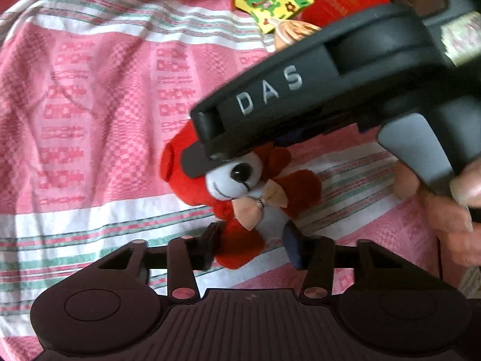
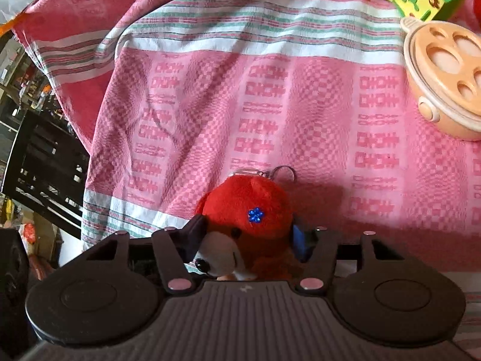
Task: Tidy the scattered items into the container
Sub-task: 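Lift the red teddy bear off the cloth with the left gripper while the right gripper holds it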
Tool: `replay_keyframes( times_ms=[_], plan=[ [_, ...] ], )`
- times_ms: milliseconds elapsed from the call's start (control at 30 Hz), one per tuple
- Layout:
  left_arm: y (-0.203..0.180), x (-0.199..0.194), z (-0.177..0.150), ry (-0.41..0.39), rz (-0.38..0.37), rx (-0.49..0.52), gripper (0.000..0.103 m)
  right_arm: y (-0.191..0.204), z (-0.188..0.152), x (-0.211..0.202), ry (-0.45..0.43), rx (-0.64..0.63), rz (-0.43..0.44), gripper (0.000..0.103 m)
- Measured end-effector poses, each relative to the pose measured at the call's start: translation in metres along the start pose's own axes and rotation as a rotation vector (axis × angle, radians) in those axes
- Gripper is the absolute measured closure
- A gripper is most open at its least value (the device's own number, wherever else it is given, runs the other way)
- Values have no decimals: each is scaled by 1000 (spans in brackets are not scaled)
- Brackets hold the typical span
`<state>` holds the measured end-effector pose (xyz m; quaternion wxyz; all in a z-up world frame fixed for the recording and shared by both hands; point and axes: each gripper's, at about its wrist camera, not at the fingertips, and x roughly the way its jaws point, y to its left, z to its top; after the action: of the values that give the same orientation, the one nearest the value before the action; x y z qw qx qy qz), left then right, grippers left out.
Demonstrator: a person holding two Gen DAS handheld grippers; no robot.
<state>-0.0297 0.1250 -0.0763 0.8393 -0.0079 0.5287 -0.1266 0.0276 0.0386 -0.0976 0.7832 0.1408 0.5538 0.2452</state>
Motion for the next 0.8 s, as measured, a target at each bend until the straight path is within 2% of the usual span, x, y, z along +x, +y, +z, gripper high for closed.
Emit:
replay_keyframes(
  times_ms=[33, 100, 167, 200, 400, 500, 667, 800],
  plan=[
    [0, -2, 0, -6, 14, -1, 37, 4, -3, -1, -10, -26, -15, 43],
    [-3, -3, 0, -15, 39, 1, 32, 8, -6, -3, -16, -37, -34, 44],
    [-7, -1, 1, -17, 40, 0, 41, 8, -7, -6, -13, -18, -49, 44],
    [-9, 0, 1, -12, 25, 0, 57, 7, -8, -8, -11, -7, -60, 44],
    [-26, -8, 1, -34, -58, 47, 69, -2, -14, -28, -29, -8, -99, 43],
    [-31, -7, 0, -32, -90, 82, 69, -15, -19, -39, -35, 13, -90, 40],
    [-34, 1, 1, -4, -81, 107, 71, -23, -17, -34, -38, 80, -96, 40],
    [-33, 5, 5, 19, -52, 90, 58, -13, -19, -32, -48, 52, -120, 42]
  ],
)
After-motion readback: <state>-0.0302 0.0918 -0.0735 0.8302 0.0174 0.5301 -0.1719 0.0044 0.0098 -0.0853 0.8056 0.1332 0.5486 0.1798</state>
